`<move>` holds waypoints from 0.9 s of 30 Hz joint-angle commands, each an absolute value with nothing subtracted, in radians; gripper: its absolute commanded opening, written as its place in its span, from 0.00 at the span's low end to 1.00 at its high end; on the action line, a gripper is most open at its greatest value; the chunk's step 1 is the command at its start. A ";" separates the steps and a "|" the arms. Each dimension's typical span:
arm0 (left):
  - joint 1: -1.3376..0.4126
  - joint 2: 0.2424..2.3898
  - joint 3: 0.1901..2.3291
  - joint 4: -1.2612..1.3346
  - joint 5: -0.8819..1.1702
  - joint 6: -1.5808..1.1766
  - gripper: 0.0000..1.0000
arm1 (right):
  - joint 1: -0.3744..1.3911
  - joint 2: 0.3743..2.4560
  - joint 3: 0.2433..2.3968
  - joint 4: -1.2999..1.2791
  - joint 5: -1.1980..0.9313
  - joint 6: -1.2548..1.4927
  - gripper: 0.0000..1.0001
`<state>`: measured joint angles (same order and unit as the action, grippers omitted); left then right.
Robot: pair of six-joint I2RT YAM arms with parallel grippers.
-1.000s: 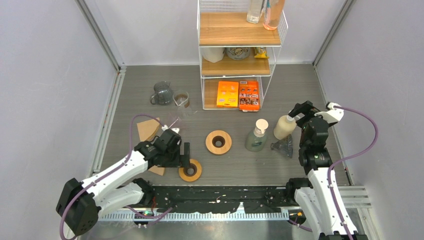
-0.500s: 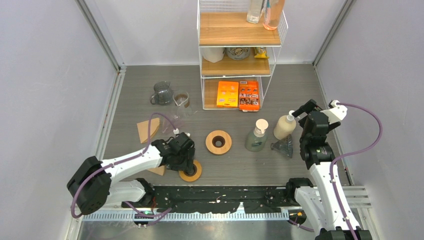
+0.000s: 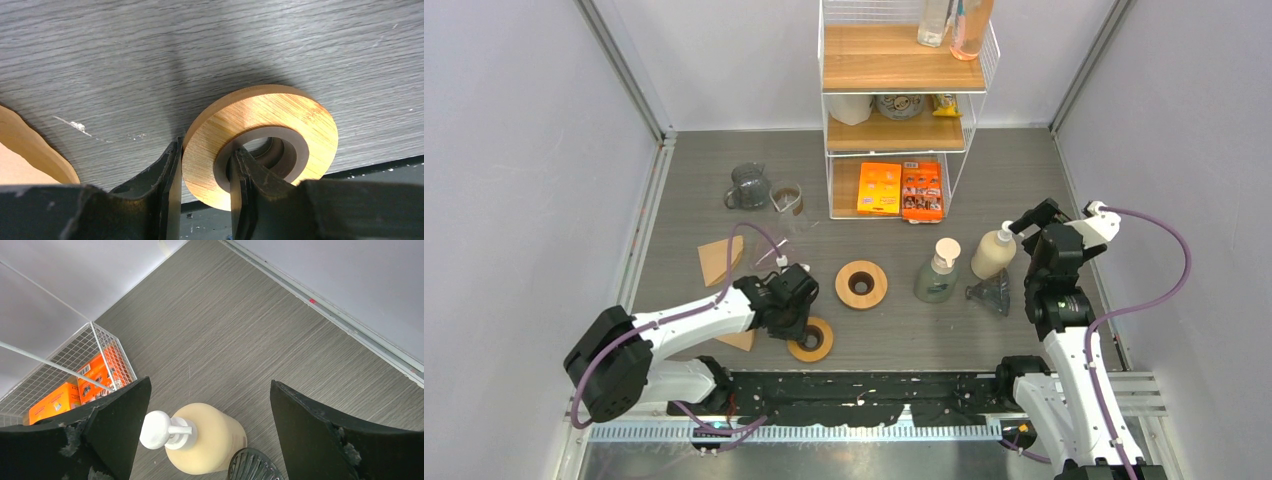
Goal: Place the coffee filter in the dripper
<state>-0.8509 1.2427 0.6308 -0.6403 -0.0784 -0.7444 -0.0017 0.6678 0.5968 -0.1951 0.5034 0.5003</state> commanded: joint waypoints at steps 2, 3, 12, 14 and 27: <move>-0.856 1.157 0.770 -0.670 -0.143 -0.722 0.00 | 0.000 0.674 0.620 -0.154 0.494 0.498 0.95; -0.856 1.143 0.808 -0.676 -0.167 -0.707 0.00 | 0.000 0.677 0.621 -0.154 0.492 0.492 0.95; -0.750 1.169 1.106 -0.707 -0.395 -0.575 0.00 | 0.000 0.709 0.654 -0.203 0.515 0.487 0.95; -0.691 1.183 1.147 -0.685 -0.439 -0.567 0.00 | 0.000 0.708 0.650 -0.199 0.517 0.491 0.95; -0.358 1.526 1.547 -0.699 -0.317 -0.420 0.00 | 0.000 0.695 0.630 -0.175 0.546 0.496 0.95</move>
